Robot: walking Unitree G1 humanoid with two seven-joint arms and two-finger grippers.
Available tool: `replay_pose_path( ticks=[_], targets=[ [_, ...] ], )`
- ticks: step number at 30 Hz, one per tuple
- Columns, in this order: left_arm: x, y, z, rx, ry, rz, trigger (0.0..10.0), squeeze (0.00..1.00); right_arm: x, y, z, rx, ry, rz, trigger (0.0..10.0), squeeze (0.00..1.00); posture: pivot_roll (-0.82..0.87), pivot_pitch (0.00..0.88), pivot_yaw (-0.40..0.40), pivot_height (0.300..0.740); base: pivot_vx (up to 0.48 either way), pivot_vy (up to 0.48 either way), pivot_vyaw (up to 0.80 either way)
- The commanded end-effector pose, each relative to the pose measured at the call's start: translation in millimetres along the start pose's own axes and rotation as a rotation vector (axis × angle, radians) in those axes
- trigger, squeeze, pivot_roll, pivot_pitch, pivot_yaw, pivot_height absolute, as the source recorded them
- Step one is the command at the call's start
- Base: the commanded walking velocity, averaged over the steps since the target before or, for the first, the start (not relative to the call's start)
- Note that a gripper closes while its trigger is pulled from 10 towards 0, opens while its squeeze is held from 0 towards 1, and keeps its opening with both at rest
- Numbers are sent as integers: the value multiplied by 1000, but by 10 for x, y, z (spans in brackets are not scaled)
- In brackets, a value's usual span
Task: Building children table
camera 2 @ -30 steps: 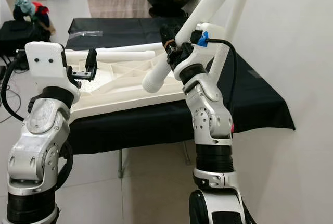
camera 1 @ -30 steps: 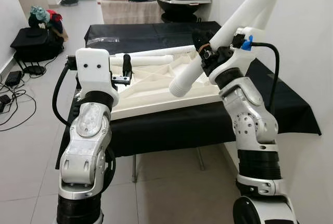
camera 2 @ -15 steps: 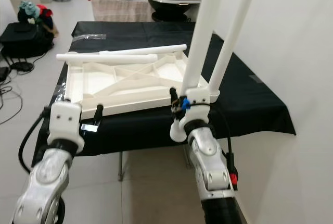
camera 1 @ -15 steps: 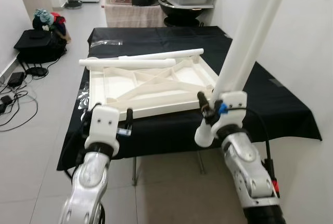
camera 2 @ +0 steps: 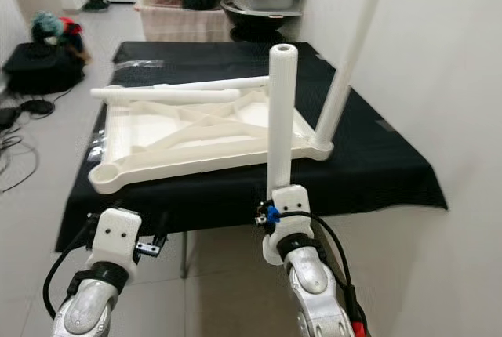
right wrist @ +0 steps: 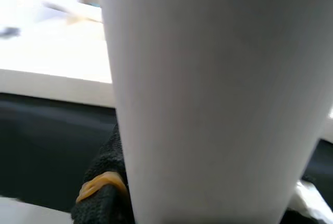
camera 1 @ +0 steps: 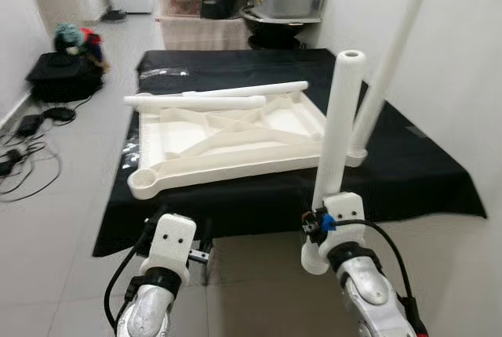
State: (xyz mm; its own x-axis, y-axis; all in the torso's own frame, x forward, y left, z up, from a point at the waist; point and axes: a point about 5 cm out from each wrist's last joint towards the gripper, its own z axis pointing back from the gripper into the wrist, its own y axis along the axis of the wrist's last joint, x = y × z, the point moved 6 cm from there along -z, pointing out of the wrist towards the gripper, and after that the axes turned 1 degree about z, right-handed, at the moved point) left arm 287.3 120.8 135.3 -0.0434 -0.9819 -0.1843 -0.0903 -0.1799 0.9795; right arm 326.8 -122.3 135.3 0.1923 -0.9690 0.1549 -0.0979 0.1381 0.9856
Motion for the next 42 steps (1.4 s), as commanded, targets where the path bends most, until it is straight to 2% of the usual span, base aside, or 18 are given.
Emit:
replay_pose_path(
  ticks=[1, 12, 21, 24, 28, 37, 40, 42],
  targets=[
    [19, -8, 12, 6, -8, -7, 10000, 0, -36, 80, -1, 33, 7, 12, 10000, 0, -21, 58, -73, 740, 0, 0, 800],
    [47, 49, 23, 35, -17, -1, 10000, 0, -44, 102, 18, 40, 6, 24, 10000, 0, -21, 64, -74, 740, 0, 0, 800],
    [23, 216, -28, 91, 1, 4, 10000, 0, -29, 216, -26, 76, -5, 4, 10000, 0, -18, 64, -77, 740, 0, 0, 800],
    [-10, 313, -57, 126, 6, 11, 10000, 0, 25, 312, -50, 110, -31, -34, 10000, 0, -18, 63, -77, 740, 312, 0, 0],
    [-44, 380, -73, 144, 18, 22, 10000, 0, 49, 404, -88, 135, -38, -36, 10000, 0, -15, 64, -79, 740, 358, 0, 0],
    [-43, 408, -85, 154, 18, 18, 10000, 0, 64, 496, -116, 162, -45, -49, 10000, 0, -16, 63, -82, 740, 378, 0, 0],
    [-41, 420, -92, 159, 16, 21, 10000, 0, 133, 567, -110, 189, -81, -63, 10000, 0, -16, 63, -81, 740, 0, 0, 0],
    [-63, 443, -103, 162, 28, 28, 10000, 0, 247, 754, -109, 257, -126, 4, 10000, 0, -14, 63, -80, 740, 0, 0, 0]
  ],
)
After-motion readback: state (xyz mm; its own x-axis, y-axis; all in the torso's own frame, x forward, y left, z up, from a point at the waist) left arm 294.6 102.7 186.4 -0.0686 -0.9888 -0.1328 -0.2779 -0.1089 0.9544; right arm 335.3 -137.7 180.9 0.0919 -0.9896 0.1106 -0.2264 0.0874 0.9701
